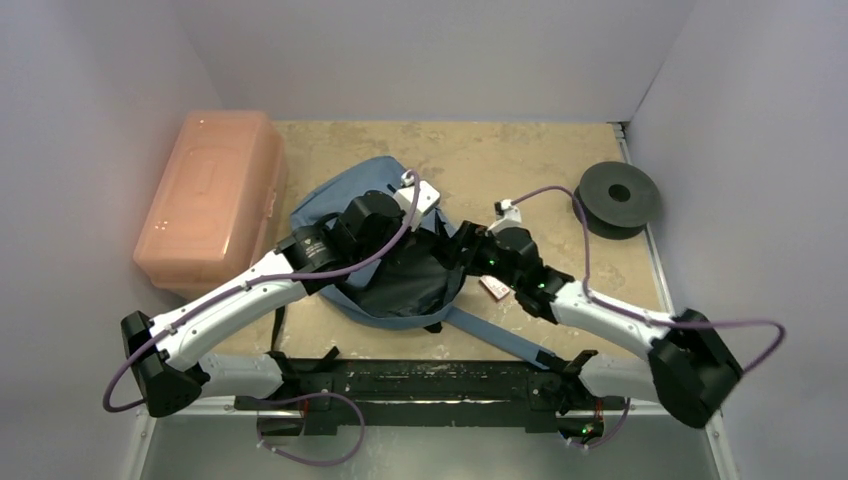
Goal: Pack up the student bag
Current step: Place the book in the student bag, then zip the student bag at the center of the board.
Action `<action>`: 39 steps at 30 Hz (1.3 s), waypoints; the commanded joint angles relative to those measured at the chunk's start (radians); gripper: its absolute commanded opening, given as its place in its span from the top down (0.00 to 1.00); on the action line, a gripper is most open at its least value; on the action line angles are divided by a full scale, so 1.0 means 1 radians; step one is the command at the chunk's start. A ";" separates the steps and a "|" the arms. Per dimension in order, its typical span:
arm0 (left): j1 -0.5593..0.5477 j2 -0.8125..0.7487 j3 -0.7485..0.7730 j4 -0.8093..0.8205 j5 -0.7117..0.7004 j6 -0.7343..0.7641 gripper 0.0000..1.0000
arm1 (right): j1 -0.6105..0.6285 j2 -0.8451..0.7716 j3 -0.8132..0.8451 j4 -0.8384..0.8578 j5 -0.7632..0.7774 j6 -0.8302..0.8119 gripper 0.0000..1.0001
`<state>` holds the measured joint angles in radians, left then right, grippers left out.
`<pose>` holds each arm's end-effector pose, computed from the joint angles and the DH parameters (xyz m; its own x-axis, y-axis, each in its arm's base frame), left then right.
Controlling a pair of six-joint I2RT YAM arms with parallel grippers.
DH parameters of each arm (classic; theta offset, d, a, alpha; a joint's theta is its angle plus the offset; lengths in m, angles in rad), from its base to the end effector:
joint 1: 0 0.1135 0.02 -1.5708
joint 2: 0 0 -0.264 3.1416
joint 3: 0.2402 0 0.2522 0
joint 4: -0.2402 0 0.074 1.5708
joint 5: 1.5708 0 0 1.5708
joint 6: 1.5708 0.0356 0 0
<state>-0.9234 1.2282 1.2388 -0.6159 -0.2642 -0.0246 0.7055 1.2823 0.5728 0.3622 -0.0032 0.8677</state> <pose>0.1671 -0.2056 0.3631 -0.3588 0.4352 -0.8257 0.6318 0.7644 0.1283 0.2077 0.1770 0.2152 -0.6639 0.4366 -0.6071 -0.2231 0.6593 0.7180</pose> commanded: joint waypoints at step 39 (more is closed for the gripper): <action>0.607 -0.468 -0.225 -0.374 -0.036 -0.683 0.29 | 0.418 0.507 0.727 -0.264 0.100 -0.119 0.47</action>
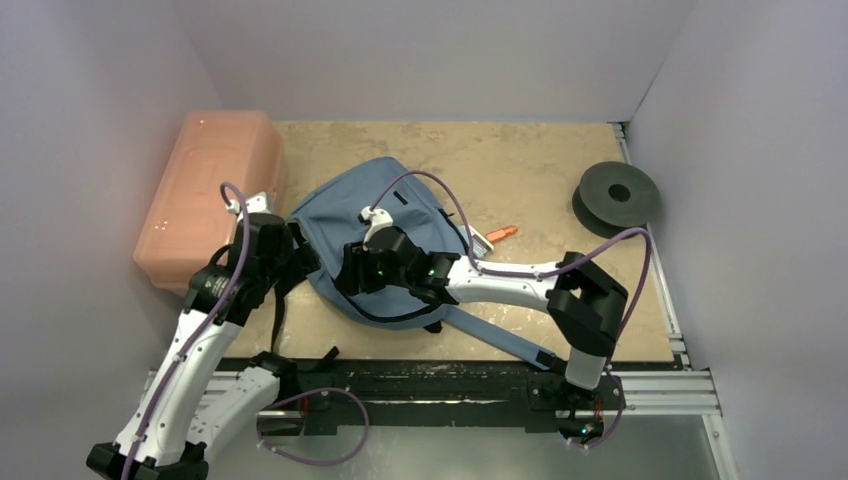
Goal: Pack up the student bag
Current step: Zip the student bag at the center of the board.
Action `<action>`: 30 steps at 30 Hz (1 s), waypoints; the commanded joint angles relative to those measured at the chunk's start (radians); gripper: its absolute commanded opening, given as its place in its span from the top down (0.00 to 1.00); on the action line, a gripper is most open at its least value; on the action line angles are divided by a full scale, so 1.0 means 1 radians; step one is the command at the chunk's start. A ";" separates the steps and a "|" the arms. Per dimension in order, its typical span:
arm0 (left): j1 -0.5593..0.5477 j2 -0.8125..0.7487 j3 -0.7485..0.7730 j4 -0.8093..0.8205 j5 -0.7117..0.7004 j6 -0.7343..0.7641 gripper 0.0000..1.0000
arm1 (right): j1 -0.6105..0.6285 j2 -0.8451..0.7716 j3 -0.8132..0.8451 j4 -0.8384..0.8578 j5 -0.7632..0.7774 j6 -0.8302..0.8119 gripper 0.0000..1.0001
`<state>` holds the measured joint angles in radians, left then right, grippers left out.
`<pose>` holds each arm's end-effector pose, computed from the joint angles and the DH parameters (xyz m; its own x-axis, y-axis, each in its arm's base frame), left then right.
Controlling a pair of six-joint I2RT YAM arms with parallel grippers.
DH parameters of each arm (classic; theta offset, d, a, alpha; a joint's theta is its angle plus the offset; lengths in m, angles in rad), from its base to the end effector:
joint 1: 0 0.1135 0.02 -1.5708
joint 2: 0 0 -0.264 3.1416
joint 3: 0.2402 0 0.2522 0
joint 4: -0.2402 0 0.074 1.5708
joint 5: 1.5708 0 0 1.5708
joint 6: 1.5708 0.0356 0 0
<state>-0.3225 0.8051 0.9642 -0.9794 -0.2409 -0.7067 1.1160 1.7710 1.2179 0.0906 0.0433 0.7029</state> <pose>0.1387 -0.0374 0.3225 -0.6272 -0.4553 -0.6320 -0.3337 0.8902 -0.3101 0.1817 0.3681 0.2457 -0.7187 0.0004 -0.6953 -0.5451 0.6205 0.5638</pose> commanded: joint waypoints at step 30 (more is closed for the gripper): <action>0.007 -0.008 -0.012 0.054 0.046 -0.021 0.31 | 0.019 0.177 0.163 -0.002 0.014 -0.011 1.00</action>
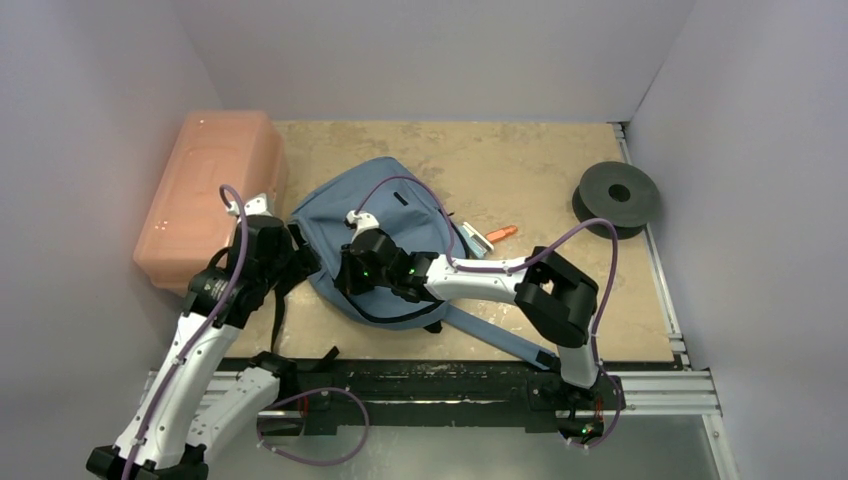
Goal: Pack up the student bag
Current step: Zip the student bag at the center of the board.
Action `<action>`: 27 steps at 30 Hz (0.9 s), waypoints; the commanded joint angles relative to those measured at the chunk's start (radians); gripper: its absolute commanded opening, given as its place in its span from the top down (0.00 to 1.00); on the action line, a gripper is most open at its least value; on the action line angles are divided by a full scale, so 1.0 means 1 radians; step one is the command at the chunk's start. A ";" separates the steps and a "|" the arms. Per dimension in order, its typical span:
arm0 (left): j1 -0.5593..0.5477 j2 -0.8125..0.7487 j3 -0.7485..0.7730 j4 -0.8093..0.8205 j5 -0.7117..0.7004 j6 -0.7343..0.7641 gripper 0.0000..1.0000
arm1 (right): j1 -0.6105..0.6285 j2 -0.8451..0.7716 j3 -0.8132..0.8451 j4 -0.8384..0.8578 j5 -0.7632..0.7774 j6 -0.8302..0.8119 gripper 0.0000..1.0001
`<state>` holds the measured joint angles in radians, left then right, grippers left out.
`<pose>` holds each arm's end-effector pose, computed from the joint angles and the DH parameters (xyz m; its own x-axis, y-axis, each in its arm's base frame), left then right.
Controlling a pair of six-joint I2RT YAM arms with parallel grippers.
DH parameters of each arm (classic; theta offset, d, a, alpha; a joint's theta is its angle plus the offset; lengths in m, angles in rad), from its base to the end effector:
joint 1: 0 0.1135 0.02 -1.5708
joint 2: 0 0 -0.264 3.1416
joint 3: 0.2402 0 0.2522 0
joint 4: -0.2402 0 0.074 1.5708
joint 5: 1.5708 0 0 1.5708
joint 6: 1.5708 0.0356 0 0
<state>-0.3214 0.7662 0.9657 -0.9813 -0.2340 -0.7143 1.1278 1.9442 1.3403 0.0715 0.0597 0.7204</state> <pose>0.1308 -0.0348 0.3274 -0.6041 -0.4705 -0.6432 -0.3237 0.8824 -0.3414 0.1933 0.4024 0.2140 -0.7439 -0.0317 -0.6675 -0.5177 0.6590 0.5456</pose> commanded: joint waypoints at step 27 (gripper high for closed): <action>0.128 0.614 -0.121 0.429 0.076 -0.101 1.00 | 0.013 -0.423 -0.398 0.141 -0.100 -0.343 1.00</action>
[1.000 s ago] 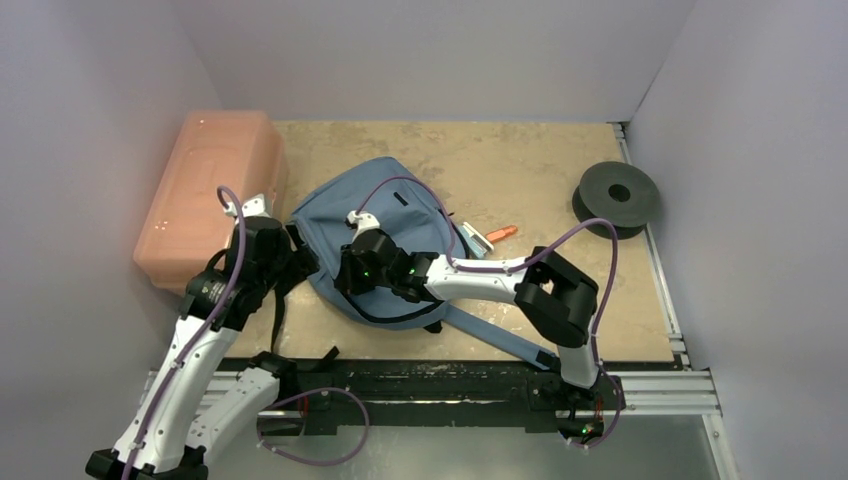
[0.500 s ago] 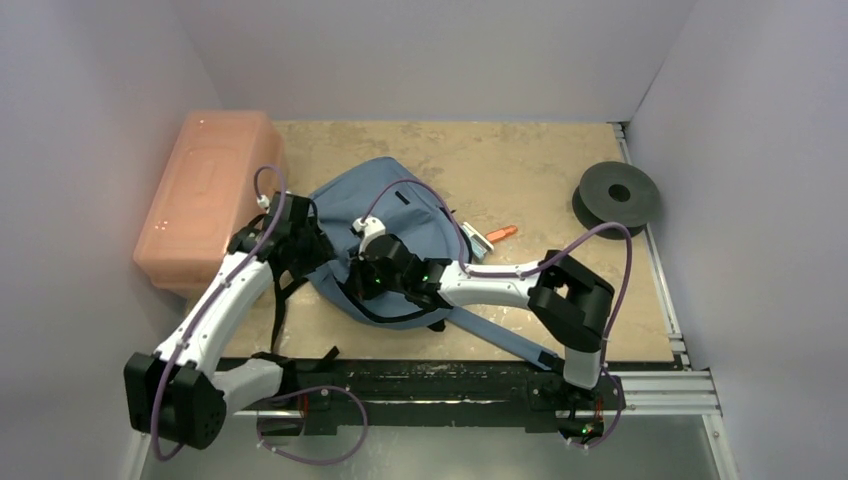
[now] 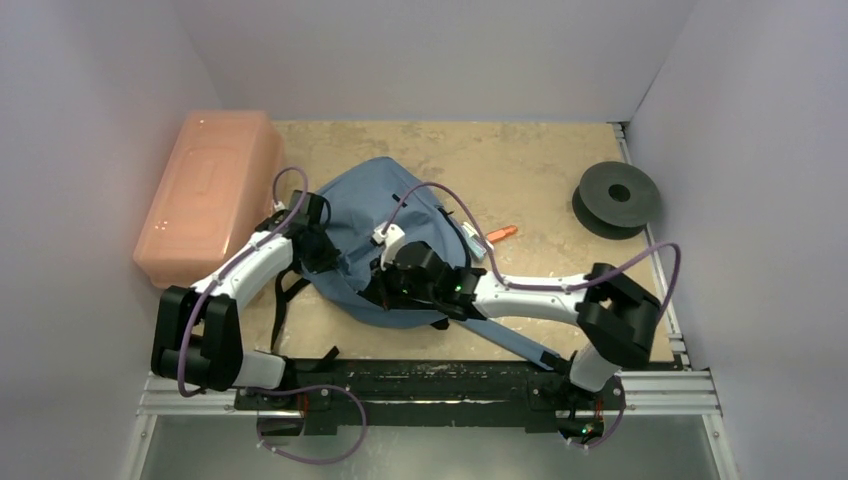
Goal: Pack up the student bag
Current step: Zip the student bag at the center of the board.
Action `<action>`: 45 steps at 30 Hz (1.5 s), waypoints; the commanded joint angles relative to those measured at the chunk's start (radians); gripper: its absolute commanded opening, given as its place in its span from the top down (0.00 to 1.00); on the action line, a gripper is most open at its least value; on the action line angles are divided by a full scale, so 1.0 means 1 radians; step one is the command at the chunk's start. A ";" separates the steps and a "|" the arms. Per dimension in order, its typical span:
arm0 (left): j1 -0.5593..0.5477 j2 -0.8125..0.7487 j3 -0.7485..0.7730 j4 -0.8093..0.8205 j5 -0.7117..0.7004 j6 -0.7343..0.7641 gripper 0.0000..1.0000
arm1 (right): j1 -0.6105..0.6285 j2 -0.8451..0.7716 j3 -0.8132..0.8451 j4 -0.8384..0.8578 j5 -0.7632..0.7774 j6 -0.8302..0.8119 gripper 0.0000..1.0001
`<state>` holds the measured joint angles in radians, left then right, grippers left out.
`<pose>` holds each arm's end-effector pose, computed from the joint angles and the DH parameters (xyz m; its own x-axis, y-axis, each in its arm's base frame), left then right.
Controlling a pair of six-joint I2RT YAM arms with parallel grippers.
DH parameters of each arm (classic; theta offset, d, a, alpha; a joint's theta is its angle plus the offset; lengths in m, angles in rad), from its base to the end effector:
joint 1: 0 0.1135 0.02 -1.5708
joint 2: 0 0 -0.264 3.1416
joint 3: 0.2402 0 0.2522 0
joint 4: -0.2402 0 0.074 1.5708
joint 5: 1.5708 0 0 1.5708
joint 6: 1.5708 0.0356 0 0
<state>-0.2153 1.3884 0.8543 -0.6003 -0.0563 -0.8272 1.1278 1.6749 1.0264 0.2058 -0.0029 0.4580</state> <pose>0.2542 -0.0535 0.2008 -0.7392 -0.5906 -0.3237 -0.5230 0.8062 -0.2766 0.1619 0.3415 0.2290 -0.5647 -0.1586 -0.8099 -0.7302 0.5535 0.4006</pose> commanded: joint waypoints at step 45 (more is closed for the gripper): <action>-0.890 -0.326 -0.290 0.534 -0.316 0.700 0.69 | 0.012 -0.651 -0.320 -0.486 0.611 0.020 1.00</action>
<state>-1.1007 1.0573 0.5228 -0.0463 -0.1959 -0.1562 1.1442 0.9829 0.6323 -0.1509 0.4114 0.4633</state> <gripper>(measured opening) 0.431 0.005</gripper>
